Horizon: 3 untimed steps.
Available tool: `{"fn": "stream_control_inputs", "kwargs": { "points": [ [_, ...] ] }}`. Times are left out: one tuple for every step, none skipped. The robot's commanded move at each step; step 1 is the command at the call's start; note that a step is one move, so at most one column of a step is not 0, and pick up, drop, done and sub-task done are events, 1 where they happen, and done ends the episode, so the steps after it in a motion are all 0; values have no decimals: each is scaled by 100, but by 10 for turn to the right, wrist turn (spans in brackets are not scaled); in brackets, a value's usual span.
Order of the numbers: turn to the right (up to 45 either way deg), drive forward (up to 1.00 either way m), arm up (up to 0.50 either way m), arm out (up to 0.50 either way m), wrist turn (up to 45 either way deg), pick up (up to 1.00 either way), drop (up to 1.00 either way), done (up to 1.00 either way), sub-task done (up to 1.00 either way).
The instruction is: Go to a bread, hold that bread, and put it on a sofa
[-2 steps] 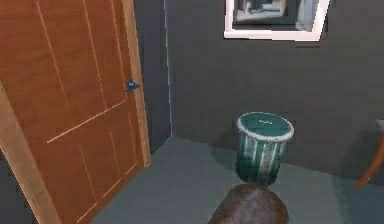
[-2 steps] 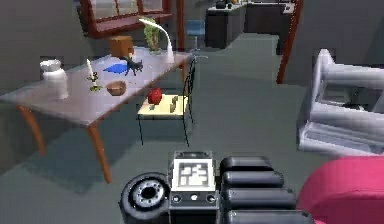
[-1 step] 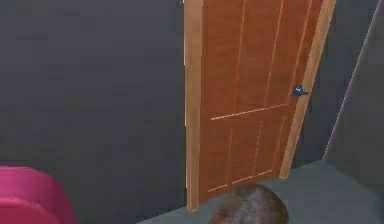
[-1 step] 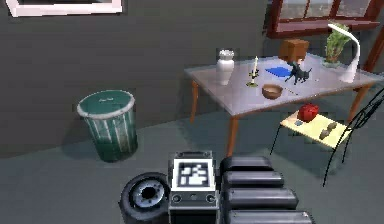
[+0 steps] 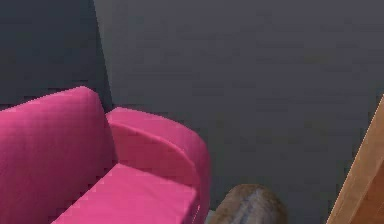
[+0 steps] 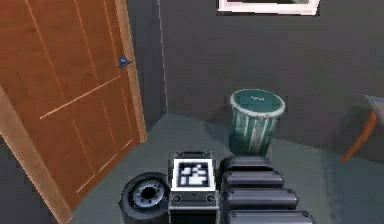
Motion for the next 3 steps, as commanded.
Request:
{"fn": "stream_control_inputs", "kwargs": {
  "points": [
    [-30,0,0,0,0,0,0,0,0],
    [450,0,0,0,0,0,0,0,0],
    [450,0,0,0,0,0,0,0,0]
  ]
}}
